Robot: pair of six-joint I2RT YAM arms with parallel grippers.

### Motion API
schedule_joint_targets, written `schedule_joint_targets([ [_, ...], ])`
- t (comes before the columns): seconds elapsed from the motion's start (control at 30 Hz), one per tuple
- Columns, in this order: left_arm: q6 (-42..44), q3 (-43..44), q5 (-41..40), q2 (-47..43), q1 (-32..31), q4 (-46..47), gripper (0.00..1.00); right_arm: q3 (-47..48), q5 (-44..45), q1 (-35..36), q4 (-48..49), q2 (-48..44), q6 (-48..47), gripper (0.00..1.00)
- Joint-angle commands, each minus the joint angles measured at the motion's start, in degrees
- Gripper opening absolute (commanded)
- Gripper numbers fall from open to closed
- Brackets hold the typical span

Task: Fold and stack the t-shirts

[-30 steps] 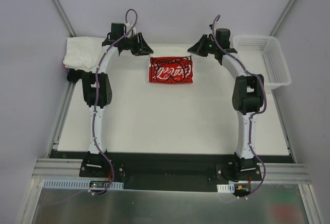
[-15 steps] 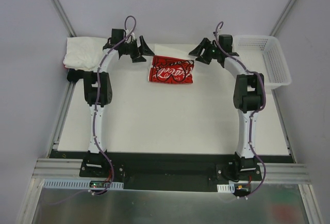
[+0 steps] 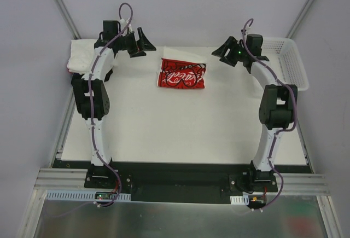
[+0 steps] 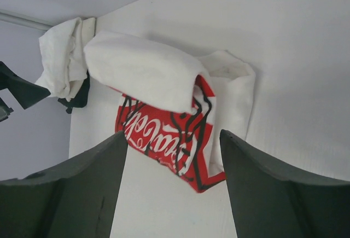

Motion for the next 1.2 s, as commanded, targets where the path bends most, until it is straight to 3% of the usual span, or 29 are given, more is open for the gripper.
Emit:
schedule_joint_targets([
  [0.0,3.8,-6.7,-0.7,-9.5,-0.9,0.2,0.94,-7.5,0.1,1.0,5.1,-10.6,-0.3,0.71],
  [0.33,2.1,-2.5,-0.9,1.9,-1.5,1.0,0.92,-5.7,0.0,4.4,6.8,-4.6,1.7,0.71],
  [0.63,0.5,-1.1,-0.9,4.5,-2.6,3.8,0.87,-3.4,0.4,6.4,7.6,-0.7,2.6,0.7],
  [0.7,0.0,-0.9,-0.5,4.5,-2.7,3.9,0.85,-2.5,-0.1,6.6,7.8,0.0,3.2,0.62],
  [0.73,0.0,-0.9,-0.3,4.4,-2.7,3.9,0.84,-2.5,-0.2,6.8,8.1,0.0,3.4,0.44],
  [0.8,-0.1,-0.9,0.0,3.6,-2.9,3.9,0.84,-2.3,0.2,7.1,8.3,-0.2,3.3,0.22],
  [0.83,-0.1,-1.0,0.2,3.1,-3.1,3.9,0.83,-1.9,0.6,7.5,8.1,-0.2,3.2,0.01],
  [1.17,2.9,-6.3,1.9,-4.3,-8.5,3.9,0.82,-3.5,-1.4,11.7,8.0,-1.2,4.4,0.01],
])
